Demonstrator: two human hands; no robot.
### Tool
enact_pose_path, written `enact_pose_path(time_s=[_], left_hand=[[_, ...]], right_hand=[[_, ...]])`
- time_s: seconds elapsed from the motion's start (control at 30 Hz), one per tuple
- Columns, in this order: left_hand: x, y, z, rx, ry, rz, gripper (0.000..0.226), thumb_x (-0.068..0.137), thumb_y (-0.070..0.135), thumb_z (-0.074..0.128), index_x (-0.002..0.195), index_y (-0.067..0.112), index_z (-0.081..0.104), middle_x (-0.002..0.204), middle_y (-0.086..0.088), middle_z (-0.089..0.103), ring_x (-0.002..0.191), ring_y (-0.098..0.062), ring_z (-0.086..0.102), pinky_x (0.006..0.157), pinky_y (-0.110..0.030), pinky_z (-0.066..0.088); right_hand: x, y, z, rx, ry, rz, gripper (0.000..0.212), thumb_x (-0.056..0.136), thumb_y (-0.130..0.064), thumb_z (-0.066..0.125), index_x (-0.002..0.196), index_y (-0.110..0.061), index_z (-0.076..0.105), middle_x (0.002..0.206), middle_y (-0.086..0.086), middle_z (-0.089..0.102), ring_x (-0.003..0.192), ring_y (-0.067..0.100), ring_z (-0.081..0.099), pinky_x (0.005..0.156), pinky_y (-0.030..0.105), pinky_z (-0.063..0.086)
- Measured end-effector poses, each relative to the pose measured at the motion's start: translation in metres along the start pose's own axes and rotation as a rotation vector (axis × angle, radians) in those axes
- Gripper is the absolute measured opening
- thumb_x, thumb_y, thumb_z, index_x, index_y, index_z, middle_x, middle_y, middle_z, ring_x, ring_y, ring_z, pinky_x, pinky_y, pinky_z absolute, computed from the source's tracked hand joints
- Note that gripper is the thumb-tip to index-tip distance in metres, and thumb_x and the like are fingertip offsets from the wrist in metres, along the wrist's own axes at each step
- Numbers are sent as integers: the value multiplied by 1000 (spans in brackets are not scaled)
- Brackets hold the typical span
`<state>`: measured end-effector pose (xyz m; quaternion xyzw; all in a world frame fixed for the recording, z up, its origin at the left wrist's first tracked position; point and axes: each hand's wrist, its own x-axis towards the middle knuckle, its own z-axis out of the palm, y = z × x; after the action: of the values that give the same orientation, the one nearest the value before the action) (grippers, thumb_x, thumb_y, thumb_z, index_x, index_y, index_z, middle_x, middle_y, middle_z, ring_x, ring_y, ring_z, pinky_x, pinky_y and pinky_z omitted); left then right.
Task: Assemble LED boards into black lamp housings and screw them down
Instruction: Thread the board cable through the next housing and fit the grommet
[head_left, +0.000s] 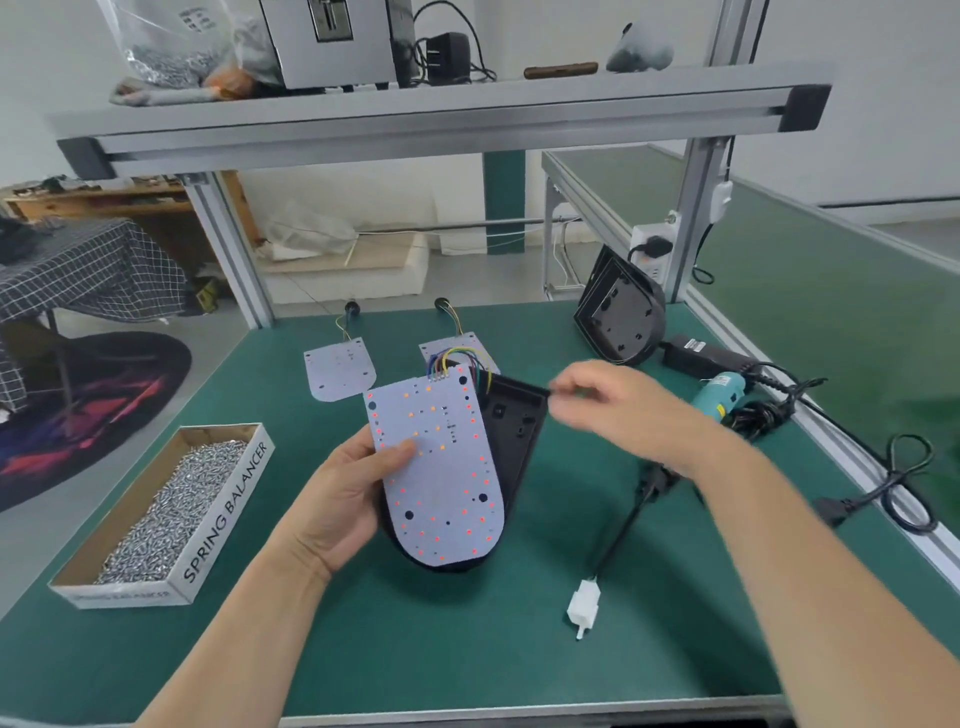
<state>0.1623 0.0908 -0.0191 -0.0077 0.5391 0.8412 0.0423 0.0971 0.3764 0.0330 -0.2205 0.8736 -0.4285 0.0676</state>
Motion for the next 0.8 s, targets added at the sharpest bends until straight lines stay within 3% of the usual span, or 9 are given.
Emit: enact_pose_path(time_s=[0.1,0.17,0.27,0.33,0.47,0.57,0.63,0.73,0.8], left_hand=[[3,-4,-8,-76,30,1,34,86,11,60,116,15,75,126,-12,70,106,-24,72,82,-36,60],[7,-7,-9,-128,45,21,36,86,11,58,118,16,75,127,-10,70,108,-24,71,84,-37,60],[12,-9,-6,-180,36,44,35,87,13,57,115,20,77,125,-6,71,108,-21,71,82,-36,60],[15,-9,-3,-194,27,42,34,87,14,57,115,19,77,124,-6,71,108,-21,71,81,-35,60],[14,-9,2,-196,37,18,35,87,14,59,117,18,76,126,-9,70,108,-24,71,80,-38,60],[11,-10,3,-204,40,19,35,85,14,61,117,17,76,126,-9,70,107,-24,71,80,-37,60],[9,-10,4,-200,28,21,38,80,17,67,117,18,76,126,-8,71,107,-24,71,80,-36,60],[9,-14,3,-206,35,10,38,80,18,67,117,19,76,124,-7,72,106,-23,72,80,-36,60],[10,-18,5,-216,34,-5,36,81,18,66,116,19,76,121,-6,73,104,-23,73,79,-36,60]], right_hand=[[-37,-1,-17,-393,-569,45,26,81,-31,73,103,-41,64,96,-19,56,72,-4,58,63,13,43],[-46,1,3,-665,-714,46,28,83,-23,71,107,-36,65,100,-17,48,80,0,54,67,18,41],[-32,4,40,-684,-431,-42,10,89,-18,67,98,-22,69,97,-6,58,91,17,55,81,33,46],[-13,11,53,-646,-193,-95,5,92,-17,62,95,-18,66,95,-2,55,93,25,58,79,36,46],[25,32,74,-638,124,54,10,98,-10,51,95,-9,61,100,8,52,89,37,60,77,41,49],[44,42,77,-528,94,123,17,100,-12,51,107,-9,66,109,10,53,99,33,61,86,36,48],[48,37,66,-372,115,84,33,97,-11,54,124,-23,67,115,4,57,93,22,64,85,27,48],[41,22,52,206,166,-76,64,90,5,56,124,-49,58,109,-3,66,60,7,57,59,21,45],[39,10,52,505,32,-120,74,89,13,57,137,-43,54,122,13,67,68,11,56,57,25,46]])
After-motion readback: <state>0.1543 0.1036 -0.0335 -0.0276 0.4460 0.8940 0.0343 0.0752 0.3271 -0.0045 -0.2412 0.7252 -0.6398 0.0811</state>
